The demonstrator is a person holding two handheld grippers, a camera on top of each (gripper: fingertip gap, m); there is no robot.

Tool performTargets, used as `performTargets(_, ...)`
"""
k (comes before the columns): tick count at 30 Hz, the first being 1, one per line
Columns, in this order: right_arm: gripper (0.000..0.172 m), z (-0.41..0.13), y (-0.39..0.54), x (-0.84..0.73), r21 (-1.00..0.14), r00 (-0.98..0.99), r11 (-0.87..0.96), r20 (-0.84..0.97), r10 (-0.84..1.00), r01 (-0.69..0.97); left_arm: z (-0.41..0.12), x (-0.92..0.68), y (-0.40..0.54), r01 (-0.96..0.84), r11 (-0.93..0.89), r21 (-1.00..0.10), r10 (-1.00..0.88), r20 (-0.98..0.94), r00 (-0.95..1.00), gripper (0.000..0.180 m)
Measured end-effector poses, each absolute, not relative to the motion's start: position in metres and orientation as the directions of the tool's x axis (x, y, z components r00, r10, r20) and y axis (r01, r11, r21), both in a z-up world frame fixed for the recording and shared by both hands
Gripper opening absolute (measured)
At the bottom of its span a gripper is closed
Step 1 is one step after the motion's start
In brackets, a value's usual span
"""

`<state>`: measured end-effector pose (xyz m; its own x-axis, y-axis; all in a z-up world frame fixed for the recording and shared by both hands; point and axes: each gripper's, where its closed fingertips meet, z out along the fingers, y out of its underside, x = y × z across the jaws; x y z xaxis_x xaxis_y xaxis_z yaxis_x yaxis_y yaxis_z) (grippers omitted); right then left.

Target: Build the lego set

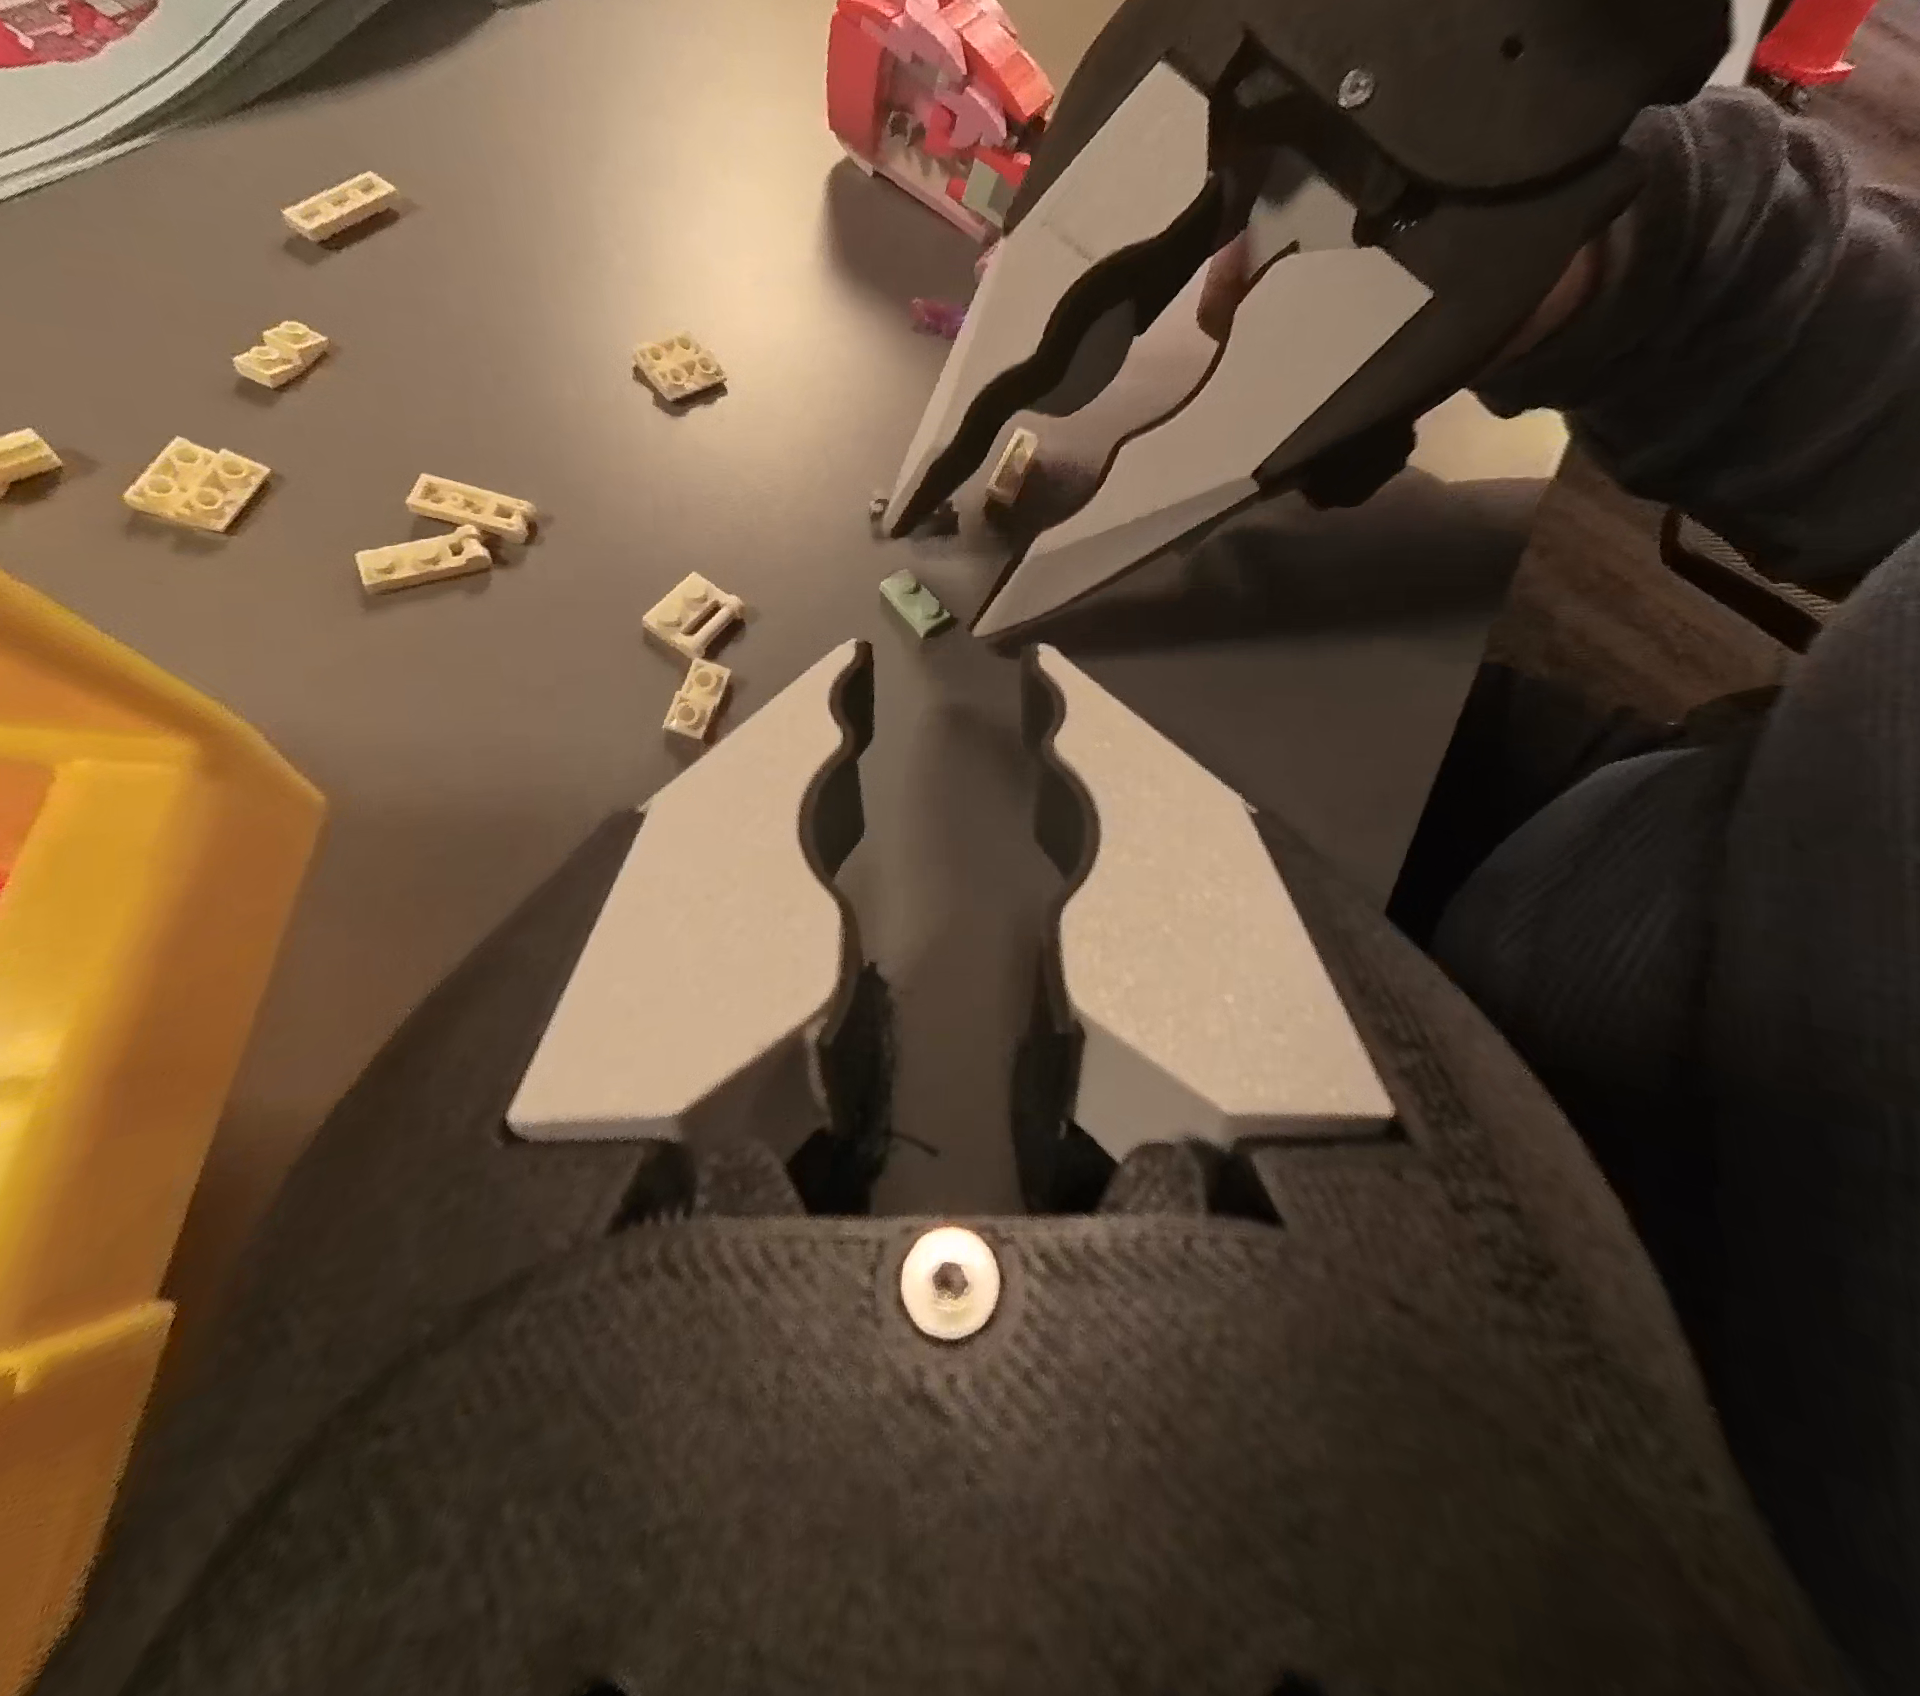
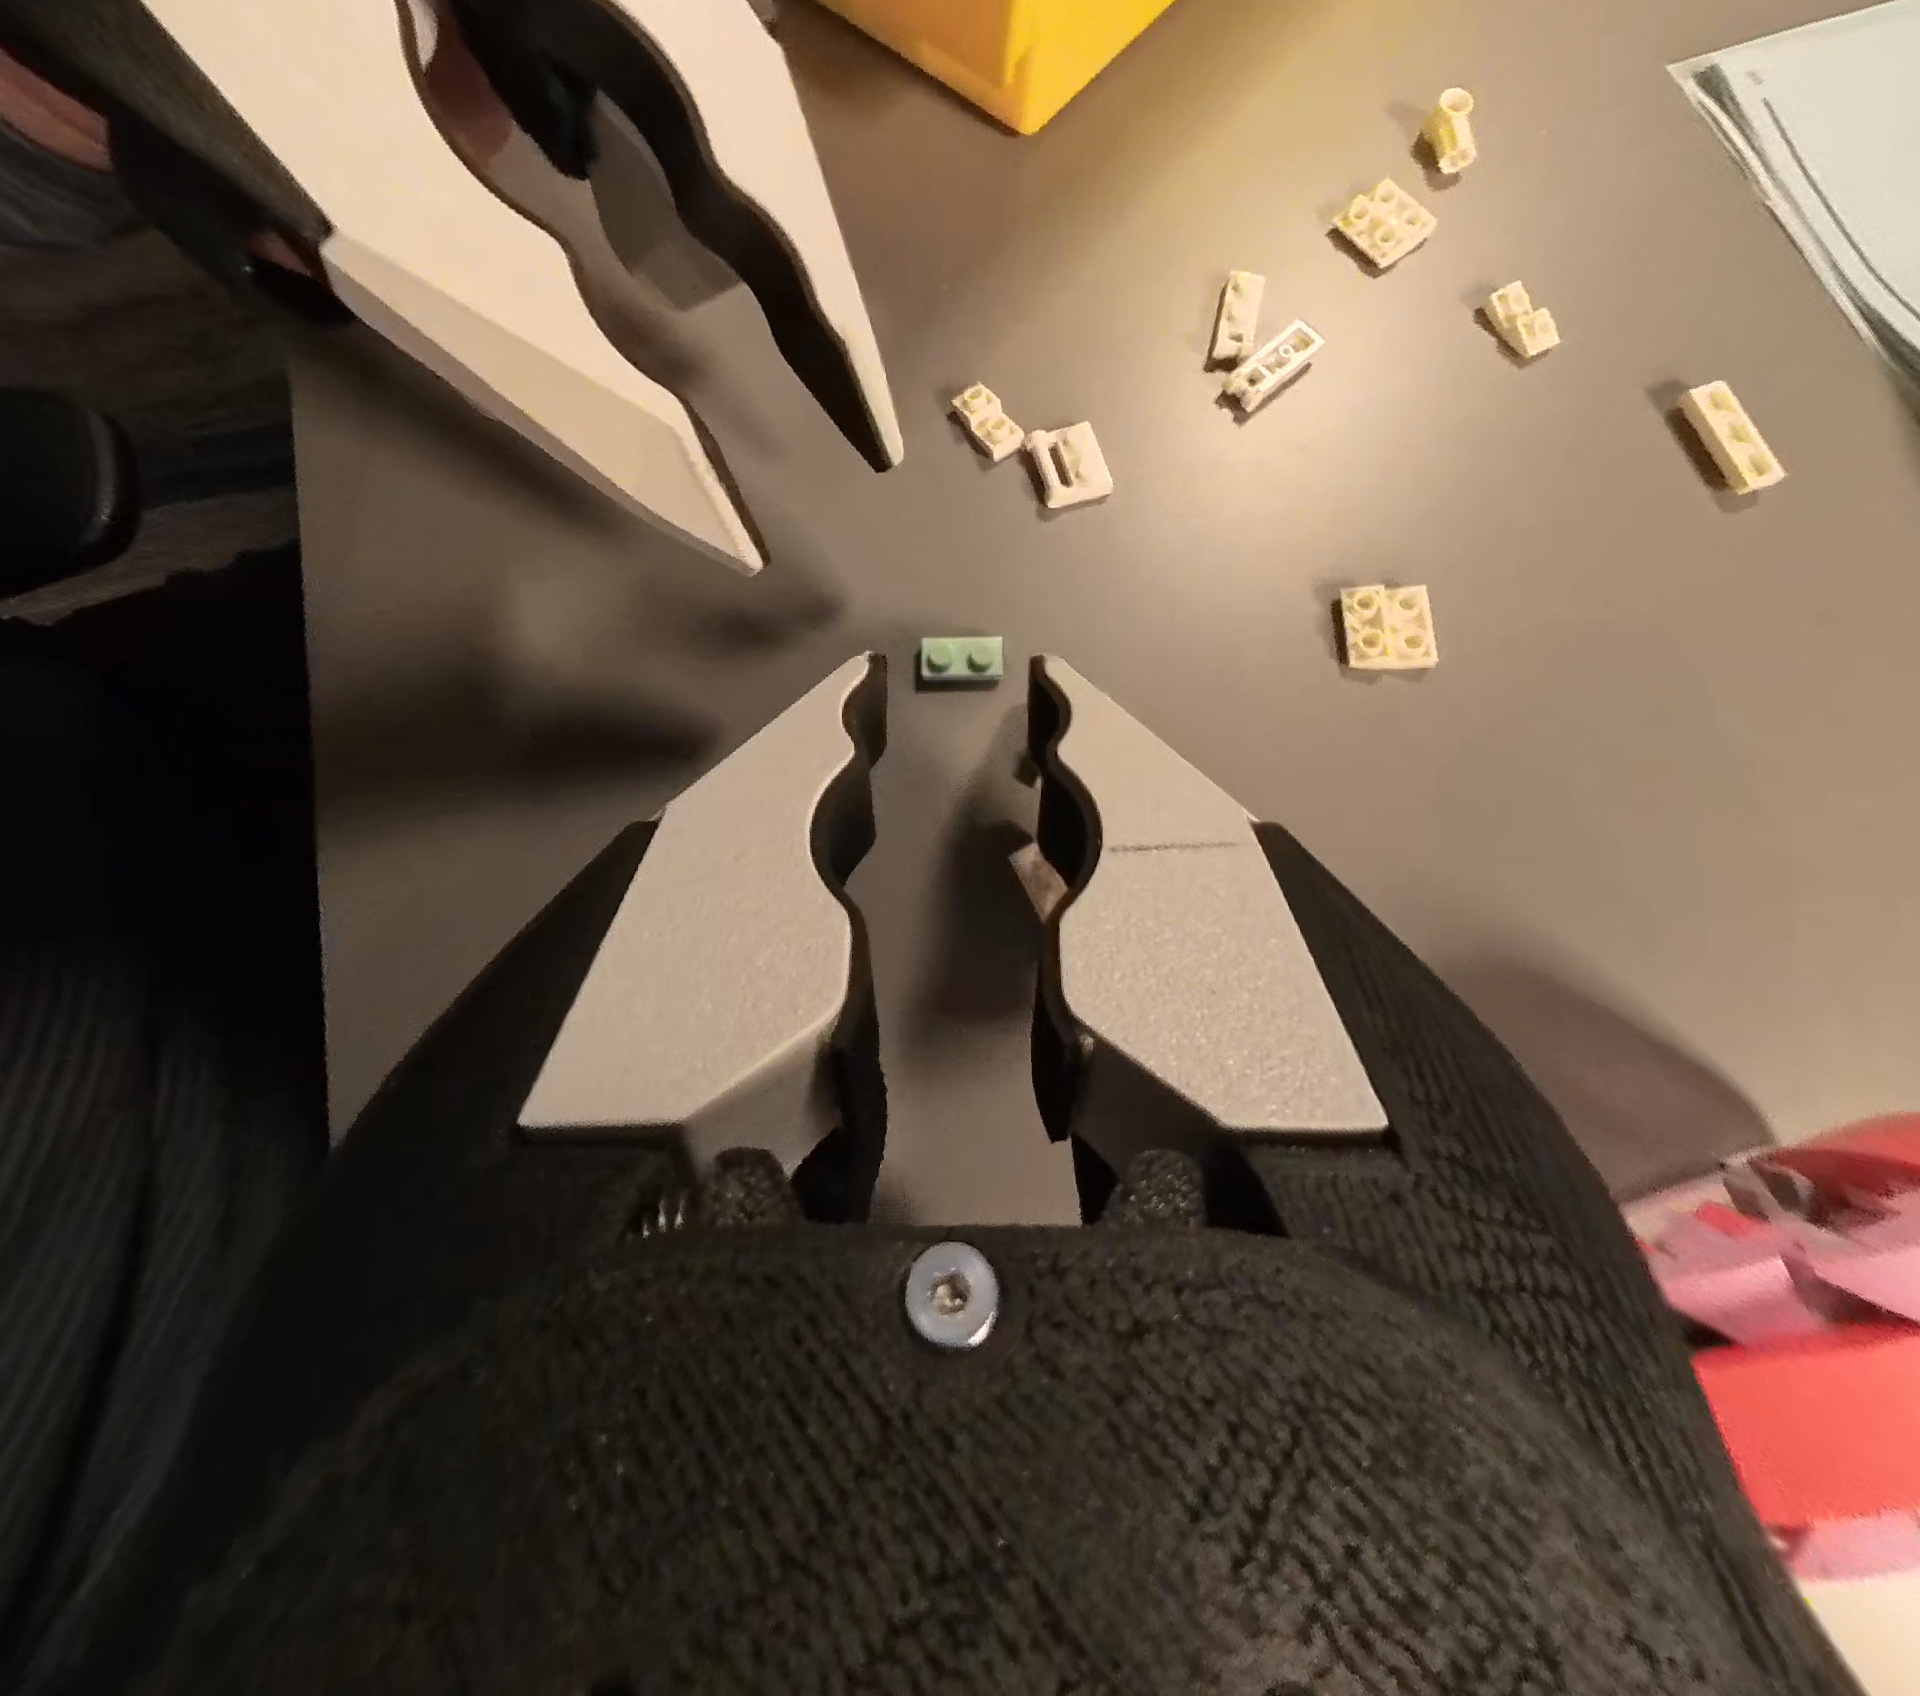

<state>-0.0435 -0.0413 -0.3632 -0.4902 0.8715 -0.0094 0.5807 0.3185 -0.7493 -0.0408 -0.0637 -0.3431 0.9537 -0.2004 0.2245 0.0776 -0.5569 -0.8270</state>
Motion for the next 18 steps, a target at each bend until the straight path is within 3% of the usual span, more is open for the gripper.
performTargets(12, 0.014, -0.368, -0.045, -0.047, -0.743, -0.519, 0.352, 0.007, 0.855, 0.57, -0.342, -0.04, -0.066, 0.108, -0.544, -0.832, -0.206, 0.257, 0.944, 0.028)
performTargets(18, 0.014, -0.346, -0.042, -0.052, -0.821, -0.498, 0.309, 0.035, 0.867, 0.481, -0.338, -0.048, -0.064, 0.097, -0.507, -0.856, -0.171, 0.211, 0.962, 0.027)
